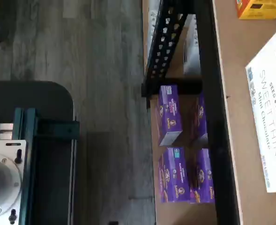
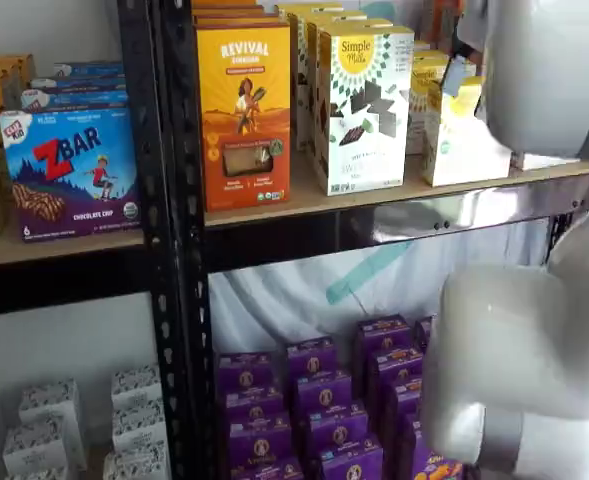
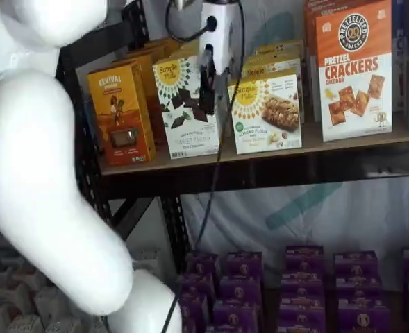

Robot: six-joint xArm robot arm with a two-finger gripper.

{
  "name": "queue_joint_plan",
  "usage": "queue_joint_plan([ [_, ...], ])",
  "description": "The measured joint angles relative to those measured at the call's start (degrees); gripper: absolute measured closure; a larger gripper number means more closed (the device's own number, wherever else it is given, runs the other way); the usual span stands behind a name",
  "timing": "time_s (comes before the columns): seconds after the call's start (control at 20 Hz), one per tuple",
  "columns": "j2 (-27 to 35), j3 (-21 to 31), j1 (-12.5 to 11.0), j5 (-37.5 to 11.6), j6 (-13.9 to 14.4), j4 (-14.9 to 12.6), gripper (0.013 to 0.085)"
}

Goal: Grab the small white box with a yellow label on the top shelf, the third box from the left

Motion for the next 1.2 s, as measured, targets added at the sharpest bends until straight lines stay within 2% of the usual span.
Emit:
queue_joint_plan([
  [0.15,-2.03,2.26,-0.24,-3.29,-0.05,1.16,0.013],
  [0.35,-2.79,3.14,-0.5,-4.47,-0.03,2.09,0.013],
  [0.5,-3.73,4.49,-1.9,-6.62,-0.48,5.11,0.013],
  [0.65,-4.8,6.43,-3.45,-10.78,-1.25,8.93,0.013],
  [0.75,-5.01,7.14,-3.74,-13.02,-1.63,10.04,0.013],
  [0.95,-3.96,7.37,-3.25,-16.98,-2.38,9.84,0.013],
  [1.2,-0.98,5.89,-2.78,-18.41,-3.06,8.59,0.013],
])
